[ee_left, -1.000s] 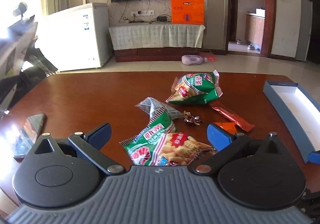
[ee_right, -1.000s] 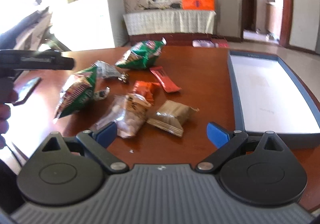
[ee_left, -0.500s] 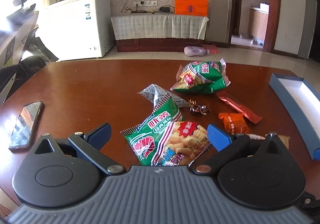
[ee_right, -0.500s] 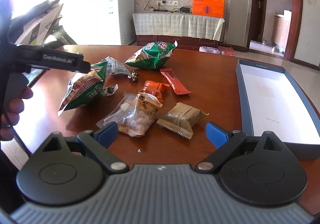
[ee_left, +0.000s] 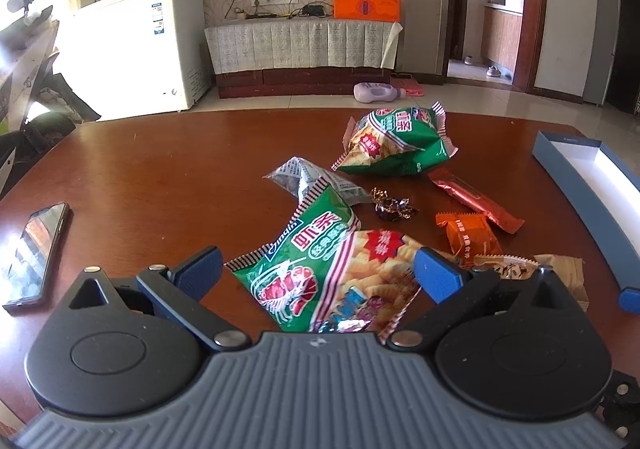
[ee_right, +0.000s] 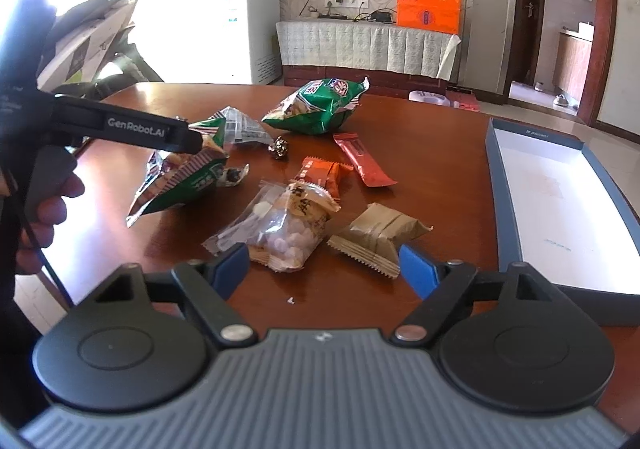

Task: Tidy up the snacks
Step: 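Move left gripper to green prawn-cracker bag while right gripper approaches clear bag of white snacks, then close left gripper on prawn-cracker bag while right gripper closes on clear snack bag, then lift and carry both held bags over the white-lined blue box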

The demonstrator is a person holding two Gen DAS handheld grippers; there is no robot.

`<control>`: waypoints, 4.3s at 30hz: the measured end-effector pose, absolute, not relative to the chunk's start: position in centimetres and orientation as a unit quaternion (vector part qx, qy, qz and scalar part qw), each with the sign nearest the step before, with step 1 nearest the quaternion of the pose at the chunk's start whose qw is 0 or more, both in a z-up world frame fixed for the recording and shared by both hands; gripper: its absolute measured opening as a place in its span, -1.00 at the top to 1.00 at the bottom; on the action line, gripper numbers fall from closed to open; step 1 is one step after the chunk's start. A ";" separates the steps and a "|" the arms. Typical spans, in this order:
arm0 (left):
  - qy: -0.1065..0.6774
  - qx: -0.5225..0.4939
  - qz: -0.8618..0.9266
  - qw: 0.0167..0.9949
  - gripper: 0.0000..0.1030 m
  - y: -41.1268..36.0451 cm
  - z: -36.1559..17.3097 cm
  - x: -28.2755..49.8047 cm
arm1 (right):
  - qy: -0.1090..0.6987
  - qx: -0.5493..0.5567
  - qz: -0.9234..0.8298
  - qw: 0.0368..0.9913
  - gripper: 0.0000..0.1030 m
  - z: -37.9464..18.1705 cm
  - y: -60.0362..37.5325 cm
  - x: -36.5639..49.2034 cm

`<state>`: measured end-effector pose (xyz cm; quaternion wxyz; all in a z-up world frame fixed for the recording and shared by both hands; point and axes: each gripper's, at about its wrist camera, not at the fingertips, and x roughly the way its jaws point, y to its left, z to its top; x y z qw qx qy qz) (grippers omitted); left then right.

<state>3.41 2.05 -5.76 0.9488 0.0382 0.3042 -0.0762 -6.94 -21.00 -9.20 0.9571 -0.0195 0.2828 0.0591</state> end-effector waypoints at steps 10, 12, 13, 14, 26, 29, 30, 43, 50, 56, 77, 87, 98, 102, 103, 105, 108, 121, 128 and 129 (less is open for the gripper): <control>0.312 0.029 -0.073 0.947 -1.00 2.7 -6.1 4.1 | 0.290 -0.026 0.070 0.954 -0.62 -9.4 -20.0 -6.5; 0.313 0.029 -0.074 0.946 -1.00 2.8 -6.2 4.2 | 0.291 -0.024 0.072 0.954 -0.62 -9.4 -19.8 -6.3; 0.312 0.031 -0.075 0.946 -1.00 2.7 -6.3 4.3 | 0.292 -0.022 0.074 0.953 -0.58 -9.5 -19.7 -6.1; 0.311 0.033 -0.076 0.947 -1.00 2.6 -6.3 4.3 | 0.293 -0.021 0.076 0.953 -0.54 -9.5 -19.6 -6.0; 0.326 0.041 -0.083 0.941 -1.00 1.8 -7.3 5.2 | 0.303 0.014 0.069 0.950 -0.44 -10.0 -19.5 -3.5; 0.335 0.047 -0.087 0.937 -1.00 1.5 -7.7 5.5 | 0.305 0.014 0.072 0.949 -0.41 -10.2 -19.2 -2.8; 0.338 0.050 -0.086 0.936 -1.00 1.4 -7.9 5.6 | 0.306 0.013 0.074 0.949 -0.39 -10.3 -19.1 -2.6; 0.361 0.053 -0.086 0.927 -1.00 0.5 -9.4 6.9 | 0.330 -0.001 0.094 0.939 -0.04 -11.4 -18.6 -0.1; 0.370 0.044 -0.096 0.923 -0.68 0.6 -9.9 7.3 | 0.331 -0.003 0.102 0.938 -0.01 -11.0 -18.8 -0.5; 0.360 0.050 -0.103 0.926 -0.40 0.3 -9.7 7.1 | 0.327 -0.017 0.106 0.939 -0.01 -10.8 -18.6 -1.1; 0.324 0.040 -0.131 0.936 -0.16 -0.5 -7.9 5.7 | 0.291 0.001 0.110 0.950 0.00 -8.9 -20.3 -2.3; 0.314 0.040 -0.137 0.939 -0.16 -2.8 -6.9 5.3 | 0.272 0.011 0.102 0.957 0.00 -7.9 -21.6 -3.2; 0.299 0.047 -0.159 0.940 -0.16 -6.7 -5.9 4.9 | 0.255 0.022 0.073 0.964 0.00 -7.1 -24.7 -4.1; 0.289 0.059 -0.176 0.939 -0.16 -9.1 -5.7 4.4 | 0.249 0.033 0.057 0.966 0.00 -6.8 -26.6 -4.3; 0.285 0.062 -0.181 0.939 -0.16 -9.7 -5.6 4.2 | 0.248 0.035 0.053 0.967 0.00 -6.8 -26.9 -4.4; 0.282 0.063 -0.193 0.938 -0.16 -11.0 -5.4 4.0 | 0.247 0.039 0.045 0.967 0.00 -6.9 -27.8 -4.6; 0.276 0.072 -0.206 0.936 -0.16 -12.8 -5.2 3.8 | 0.246 0.045 0.033 0.968 0.00 -6.9 -29.2 -4.8; 0.265 0.094 -0.241 0.929 -0.16 -19.5 -4.1 4.1 | 0.228 0.096 -0.027 0.969 0.00 -6.8 -35.0 -6.5; 0.261 0.088 -0.272 0.922 -0.16 -24.7 -4.1 4.0 | 0.219 0.097 -0.080 0.968 0.00 -7.1 -37.2 -6.7; 0.261 0.088 -0.275 0.921 -0.16 -25.4 -4.3 4.1 | 0.218 0.097 -0.091 0.967 0.00 -7.2 -37.5 -6.7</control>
